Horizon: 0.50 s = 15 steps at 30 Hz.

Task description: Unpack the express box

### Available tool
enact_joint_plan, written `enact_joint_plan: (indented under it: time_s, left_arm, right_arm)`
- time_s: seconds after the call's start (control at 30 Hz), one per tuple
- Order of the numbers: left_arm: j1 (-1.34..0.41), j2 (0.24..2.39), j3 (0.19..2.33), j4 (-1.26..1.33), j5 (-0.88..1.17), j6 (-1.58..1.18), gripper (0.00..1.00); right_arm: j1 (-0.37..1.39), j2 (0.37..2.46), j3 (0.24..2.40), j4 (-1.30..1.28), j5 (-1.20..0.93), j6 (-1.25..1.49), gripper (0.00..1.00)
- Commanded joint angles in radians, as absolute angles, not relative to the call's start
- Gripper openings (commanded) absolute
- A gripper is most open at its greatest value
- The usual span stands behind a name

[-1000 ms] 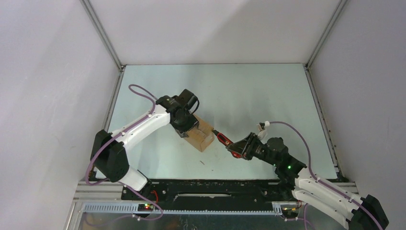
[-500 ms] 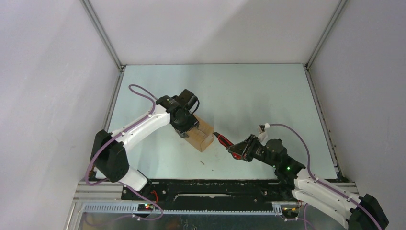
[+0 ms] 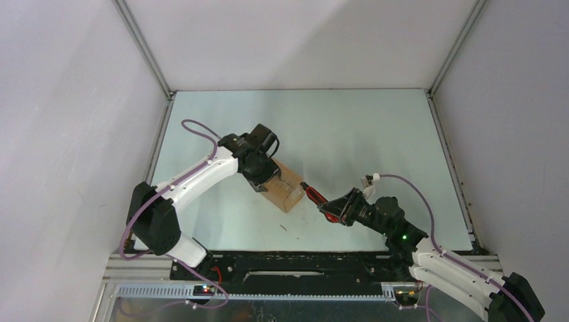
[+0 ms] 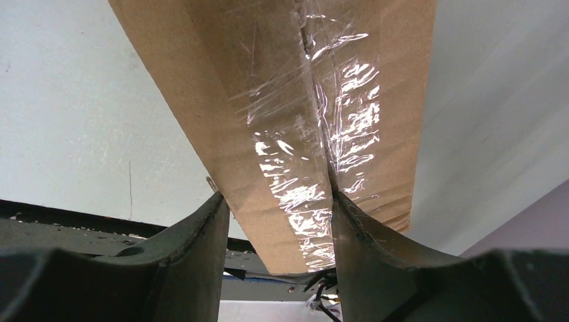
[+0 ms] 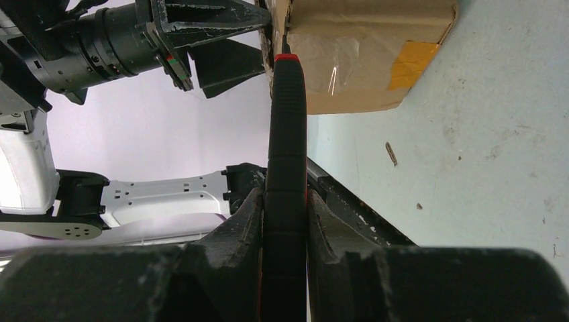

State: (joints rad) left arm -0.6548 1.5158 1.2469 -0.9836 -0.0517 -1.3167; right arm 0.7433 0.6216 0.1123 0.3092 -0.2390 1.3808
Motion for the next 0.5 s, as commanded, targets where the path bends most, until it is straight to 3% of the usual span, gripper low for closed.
enact_joint_plan:
  time_s: [0.0,0.47]
  left_arm:
    - [-0.646,1.461,1.228,-0.941,-0.008,-1.312,0.00]
    - [-0.643,1.457,1.221,-0.904,0.021,-1.301,0.00]
  right_arm:
    - [0.747,0.592,0.114,0.363,-0.224,1.390,0.00]
    - [0.757,0.682,0.125,0.495,-0.310,1.402,0.00]
